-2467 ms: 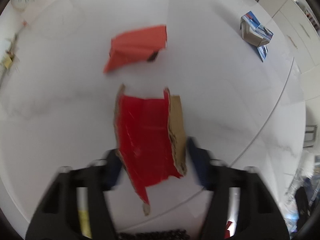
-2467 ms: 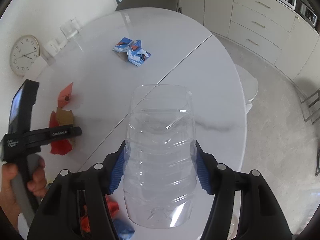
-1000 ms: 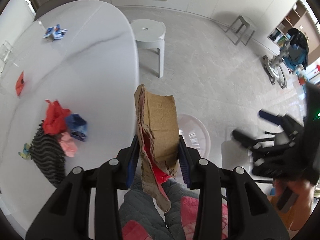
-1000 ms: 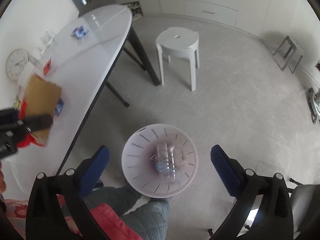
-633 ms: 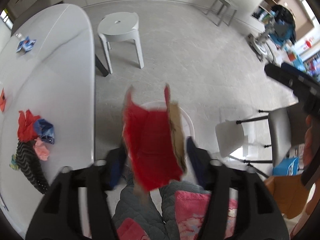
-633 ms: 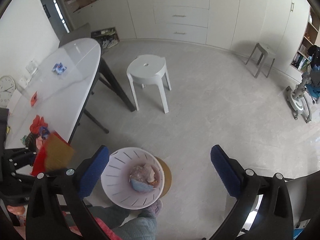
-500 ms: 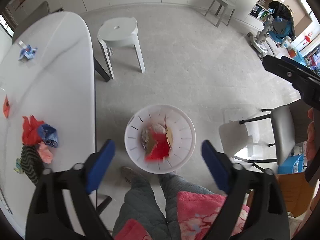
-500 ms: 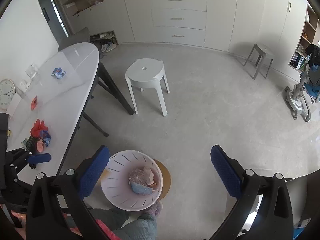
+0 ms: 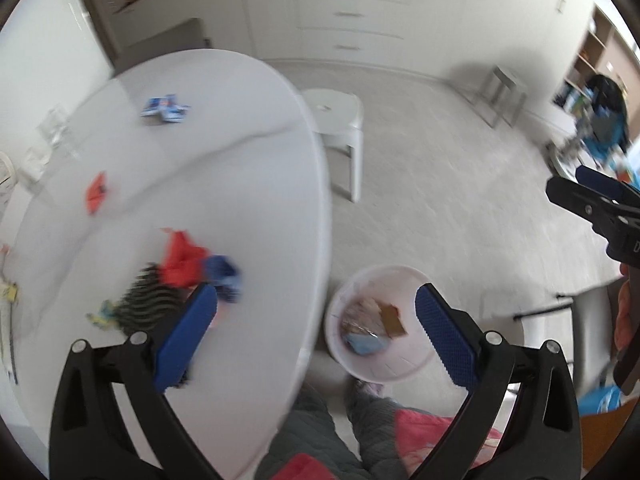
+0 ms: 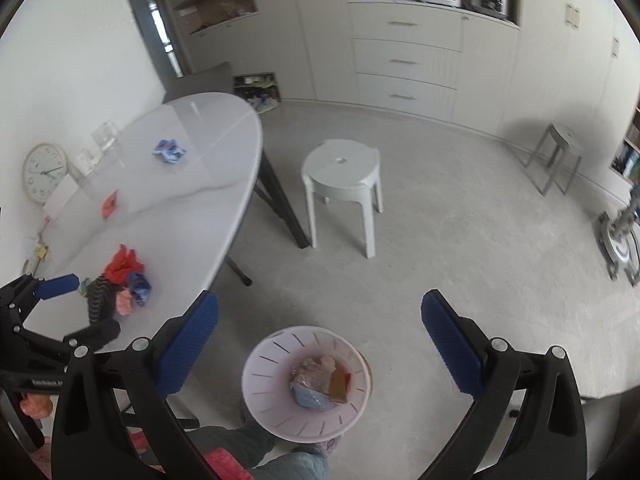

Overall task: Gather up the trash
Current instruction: 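Move the left gripper to the table and grasp the yellow cloth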

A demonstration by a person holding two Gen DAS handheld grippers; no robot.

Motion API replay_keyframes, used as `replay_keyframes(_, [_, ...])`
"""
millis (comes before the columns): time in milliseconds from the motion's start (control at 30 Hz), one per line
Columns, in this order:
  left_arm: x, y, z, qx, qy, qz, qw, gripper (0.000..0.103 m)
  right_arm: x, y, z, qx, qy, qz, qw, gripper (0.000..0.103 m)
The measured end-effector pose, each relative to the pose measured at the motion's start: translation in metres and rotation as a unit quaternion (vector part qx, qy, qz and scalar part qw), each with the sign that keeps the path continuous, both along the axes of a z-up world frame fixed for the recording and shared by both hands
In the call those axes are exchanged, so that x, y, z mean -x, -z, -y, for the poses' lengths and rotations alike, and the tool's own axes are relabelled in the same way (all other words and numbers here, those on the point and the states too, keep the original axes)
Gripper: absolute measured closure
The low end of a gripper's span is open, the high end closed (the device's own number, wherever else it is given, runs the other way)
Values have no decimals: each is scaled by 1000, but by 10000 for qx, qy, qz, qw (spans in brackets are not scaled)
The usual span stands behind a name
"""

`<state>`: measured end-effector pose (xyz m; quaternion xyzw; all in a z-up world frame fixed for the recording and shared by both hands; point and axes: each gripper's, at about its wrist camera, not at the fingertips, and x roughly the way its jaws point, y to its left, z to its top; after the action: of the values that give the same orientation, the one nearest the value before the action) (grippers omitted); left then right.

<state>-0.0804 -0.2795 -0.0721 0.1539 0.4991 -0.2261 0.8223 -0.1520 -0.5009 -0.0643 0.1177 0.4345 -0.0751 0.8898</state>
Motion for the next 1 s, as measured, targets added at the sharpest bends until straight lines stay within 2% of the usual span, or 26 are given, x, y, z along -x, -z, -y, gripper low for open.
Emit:
replay_keyframes(167, [-21, 0, -71, 21, -669, 96, 9977, 8, -35, -7, -48, -42, -585, 51, 9983, 2])
replay_keyframes(367, [-37, 17, -141, 90, -1305, -11, 9914, 8, -74, -10, -115, -117, -1345, 38, 9908, 2])
replay_keyframes(533, [-56, 36, -198, 102, -1687, 18, 9856, 8, -102, -4, -158, -261, -1732, -111, 9845, 2])
replay_keyframes(633, [-67, 46, -221, 43, -1613, 11, 9869, 8, -116, 3, -180, -327, -1873, -240, 9815, 2])
replay_keyframes(800, [-88, 68, -248, -172, -1056, 29, 9943, 8, -136, 15, -205, -249, -1951, -542, 9790, 2])
replay_keyframes(1000, [-115, 103, -265, -331, -508, -163, 9980, 20, -148, 23, -215, -151, -1768, -863, 9803, 2])
